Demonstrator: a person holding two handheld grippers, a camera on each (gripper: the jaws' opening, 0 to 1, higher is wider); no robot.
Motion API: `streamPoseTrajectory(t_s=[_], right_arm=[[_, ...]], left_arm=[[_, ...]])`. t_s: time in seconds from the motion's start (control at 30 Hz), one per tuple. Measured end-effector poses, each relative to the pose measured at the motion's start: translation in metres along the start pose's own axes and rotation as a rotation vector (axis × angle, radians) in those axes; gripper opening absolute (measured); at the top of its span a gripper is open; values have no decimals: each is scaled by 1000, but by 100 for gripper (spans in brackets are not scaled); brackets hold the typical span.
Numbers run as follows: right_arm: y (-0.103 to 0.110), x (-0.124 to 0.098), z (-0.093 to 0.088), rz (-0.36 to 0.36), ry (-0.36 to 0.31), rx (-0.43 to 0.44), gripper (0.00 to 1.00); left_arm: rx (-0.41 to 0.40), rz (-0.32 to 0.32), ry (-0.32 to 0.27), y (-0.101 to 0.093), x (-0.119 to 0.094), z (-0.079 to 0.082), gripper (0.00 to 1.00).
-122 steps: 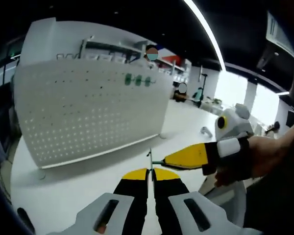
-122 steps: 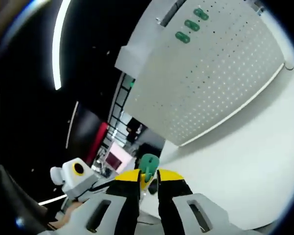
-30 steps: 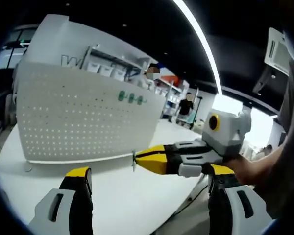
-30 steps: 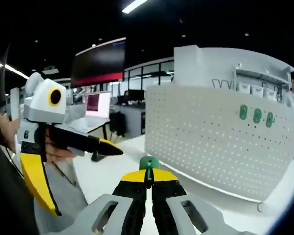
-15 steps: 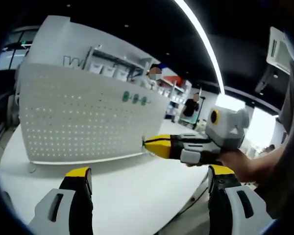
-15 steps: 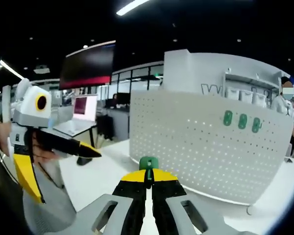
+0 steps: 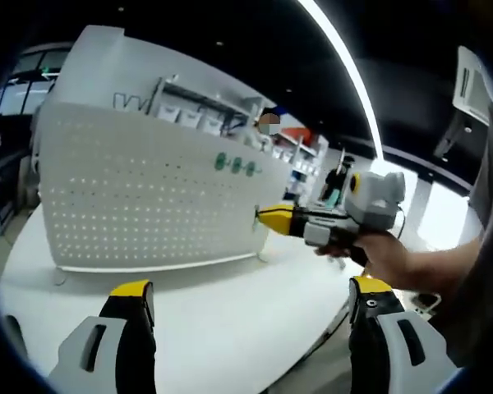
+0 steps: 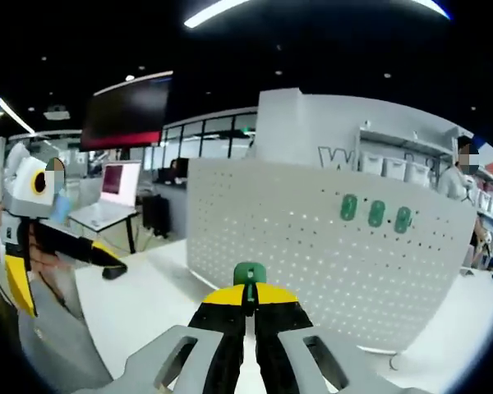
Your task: Insert the hook assembly into the mounting plate slot until the hook locks in place.
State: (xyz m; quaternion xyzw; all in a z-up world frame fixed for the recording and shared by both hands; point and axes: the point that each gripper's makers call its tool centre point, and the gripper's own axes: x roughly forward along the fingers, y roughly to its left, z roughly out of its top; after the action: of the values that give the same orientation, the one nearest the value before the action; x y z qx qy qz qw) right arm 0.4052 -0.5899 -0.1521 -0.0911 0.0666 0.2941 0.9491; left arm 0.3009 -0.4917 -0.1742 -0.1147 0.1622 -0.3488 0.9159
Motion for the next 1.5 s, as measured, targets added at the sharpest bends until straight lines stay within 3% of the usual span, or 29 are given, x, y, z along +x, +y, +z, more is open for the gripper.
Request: streamPoseTrajectory(t_s=[0.4,0.77,1.5], right_arm=[[-45,2,5,-89,-17,15,0],[-74,3,2,-160,-21,46,0],[-166,8,16,-335,-48,33,0]], left_arm=[[-3,8,-1,2,-1,1,100],[-16,4,2,3,0,1,100],[-30,19,4,17,-1,3,100]])
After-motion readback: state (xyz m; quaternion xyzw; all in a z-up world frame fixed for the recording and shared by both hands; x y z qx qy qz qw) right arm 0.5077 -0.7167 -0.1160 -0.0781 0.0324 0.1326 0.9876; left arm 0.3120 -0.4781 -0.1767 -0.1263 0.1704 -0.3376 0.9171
